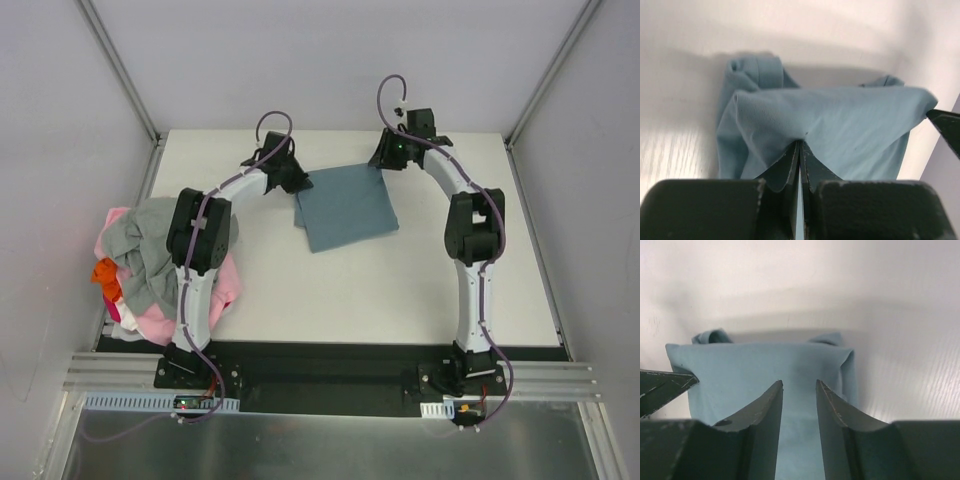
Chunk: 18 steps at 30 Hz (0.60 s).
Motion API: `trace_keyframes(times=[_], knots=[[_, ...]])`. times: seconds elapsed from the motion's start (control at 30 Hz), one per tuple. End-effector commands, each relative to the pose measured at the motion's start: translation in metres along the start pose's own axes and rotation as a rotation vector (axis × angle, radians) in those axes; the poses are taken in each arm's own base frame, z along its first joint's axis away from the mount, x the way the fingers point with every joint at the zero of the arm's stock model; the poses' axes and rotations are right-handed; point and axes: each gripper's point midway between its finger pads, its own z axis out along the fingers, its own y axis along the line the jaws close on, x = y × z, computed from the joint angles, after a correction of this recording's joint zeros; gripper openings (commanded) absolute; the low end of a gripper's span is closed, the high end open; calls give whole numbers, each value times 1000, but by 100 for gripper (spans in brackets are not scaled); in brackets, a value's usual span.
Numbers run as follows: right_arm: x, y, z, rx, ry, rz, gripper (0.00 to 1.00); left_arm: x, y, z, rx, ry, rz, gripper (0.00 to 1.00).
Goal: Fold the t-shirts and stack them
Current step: Smooth out wrinkles on the folded tshirt
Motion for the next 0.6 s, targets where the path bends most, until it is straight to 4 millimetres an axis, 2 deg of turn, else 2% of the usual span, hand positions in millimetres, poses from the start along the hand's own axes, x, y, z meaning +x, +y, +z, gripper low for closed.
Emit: trace_keyframes(times=[0.0,0.1,0.2,0.33,0.37,0.4,0.43,0.47,0.5,0.53,0.57], knots=[[-31,0,13,-31,-100,13,38,-36,-12,10,56,-71,-46,0],[-30,-2,26,-55,-91,30,41,-44,-5,18,50,-73,-61,0],[-34,1,31,-77,-103,37,42,-52,-1,24,50,-78,-64,0],[-53,9,19,-88,-153,20,48,-62,3,22,50,-89,-68,5],[-60,11,14,-94,-170,14,53,-69,6,19,54,-95,-61,6],[-66,16,7,-108,-176,14,57,-72,4,16,61,-96,-51,7],[-87,25,-14,-119,-224,-1,63,-79,-6,7,85,-100,-37,8],[-95,31,-29,-122,-240,-7,74,-87,-11,-2,101,-115,3,15],[-105,38,-44,-144,-259,-23,80,-92,-21,-12,122,-125,33,19],[-111,43,-60,-149,-275,-39,88,-103,-44,-35,171,-152,79,23],[-120,57,-93,-149,-297,-63,96,-103,-59,-49,217,-148,154,34]])
